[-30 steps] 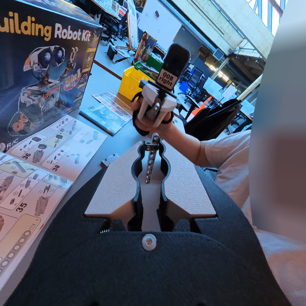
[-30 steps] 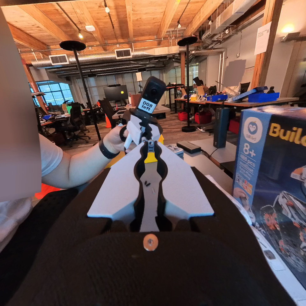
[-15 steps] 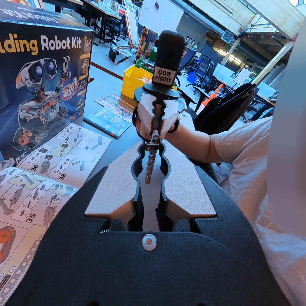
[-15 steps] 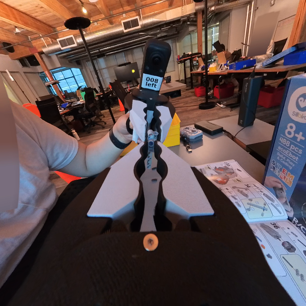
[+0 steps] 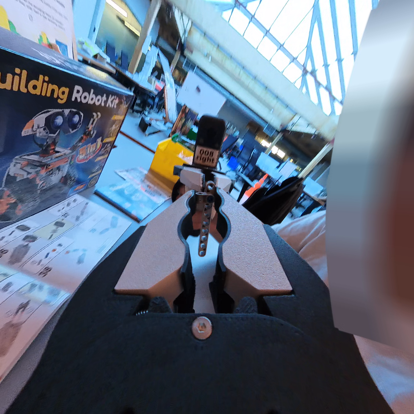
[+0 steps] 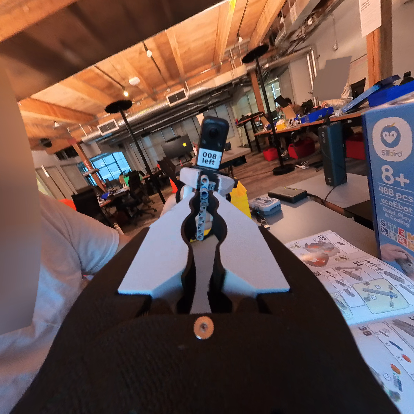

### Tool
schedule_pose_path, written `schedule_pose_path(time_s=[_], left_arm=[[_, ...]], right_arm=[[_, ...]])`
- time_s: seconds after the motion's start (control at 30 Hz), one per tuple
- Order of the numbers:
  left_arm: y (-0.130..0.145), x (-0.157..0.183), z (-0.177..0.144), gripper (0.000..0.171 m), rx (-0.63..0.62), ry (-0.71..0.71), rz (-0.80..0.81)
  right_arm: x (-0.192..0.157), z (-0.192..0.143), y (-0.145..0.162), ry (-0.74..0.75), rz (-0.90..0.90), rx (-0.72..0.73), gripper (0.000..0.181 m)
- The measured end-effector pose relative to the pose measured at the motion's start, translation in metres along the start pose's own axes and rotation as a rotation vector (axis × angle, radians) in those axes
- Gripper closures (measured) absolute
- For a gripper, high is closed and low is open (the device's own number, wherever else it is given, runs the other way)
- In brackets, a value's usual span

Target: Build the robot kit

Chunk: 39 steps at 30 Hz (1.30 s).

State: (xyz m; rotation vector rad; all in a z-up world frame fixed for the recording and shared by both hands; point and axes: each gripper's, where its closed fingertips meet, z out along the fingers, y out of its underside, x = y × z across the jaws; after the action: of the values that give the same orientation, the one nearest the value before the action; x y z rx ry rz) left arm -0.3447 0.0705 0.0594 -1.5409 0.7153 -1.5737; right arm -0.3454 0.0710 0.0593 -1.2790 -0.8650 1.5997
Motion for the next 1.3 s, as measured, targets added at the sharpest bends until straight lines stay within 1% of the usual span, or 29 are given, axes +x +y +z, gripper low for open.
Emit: schedule_pose_path(time_s=[0.13,0.37,0.43,0.5,0.57,0.63,0.67,0.77,0.83,1.1,1.2,1.3], left_arm=[[-0.003,0.001,0.001,0.159,0.054,0.021,-0.012],[-0.006,0.003,0.004,0.159,0.103,0.035,-0.021],[-0.005,0.003,0.004,0.159,0.080,0.028,-0.015],[0.000,0.002,0.005,0.159,0.021,-0.003,0.020],[0.007,0.004,0.006,0.159,-0.051,-0.041,0.083],[0.014,0.004,0.005,0.159,-0.124,-0.060,0.117],[0.015,0.003,0.006,0.158,-0.136,-0.068,0.126],[0.015,0.005,0.007,0.159,-0.126,-0.039,0.114],[0.011,0.007,0.007,0.159,-0.092,-0.006,0.072],[0.004,0.002,0.008,0.159,0.010,0.035,-0.014],[0.009,0.001,0.008,0.159,-0.029,0.045,-0.048],[0.015,0.003,0.008,0.159,-0.080,0.025,-0.007]], right_arm=[[-0.001,-0.001,-0.004,0.011,-0.010,0.034,0.176],[-0.002,0.001,-0.004,0.040,-0.051,0.044,0.175],[-0.001,0.001,-0.004,0.048,-0.071,0.025,0.175],[0.000,-0.001,-0.004,0.070,-0.107,-0.008,0.176],[-0.002,-0.001,-0.001,0.066,-0.140,-0.074,0.175],[-0.003,-0.004,0.006,0.049,-0.172,-0.168,0.175],[-0.002,-0.005,0.008,0.059,-0.209,-0.196,0.175],[-0.005,-0.006,0.008,0.053,-0.249,-0.202,0.175],[-0.006,-0.005,0.006,0.044,-0.237,-0.187,0.175],[-0.003,-0.005,0.005,0.060,-0.225,-0.157,0.175],[-0.002,-0.007,0.007,0.060,-0.240,-0.188,0.175],[-0.005,-0.009,0.011,0.043,-0.253,-0.237,0.175]])
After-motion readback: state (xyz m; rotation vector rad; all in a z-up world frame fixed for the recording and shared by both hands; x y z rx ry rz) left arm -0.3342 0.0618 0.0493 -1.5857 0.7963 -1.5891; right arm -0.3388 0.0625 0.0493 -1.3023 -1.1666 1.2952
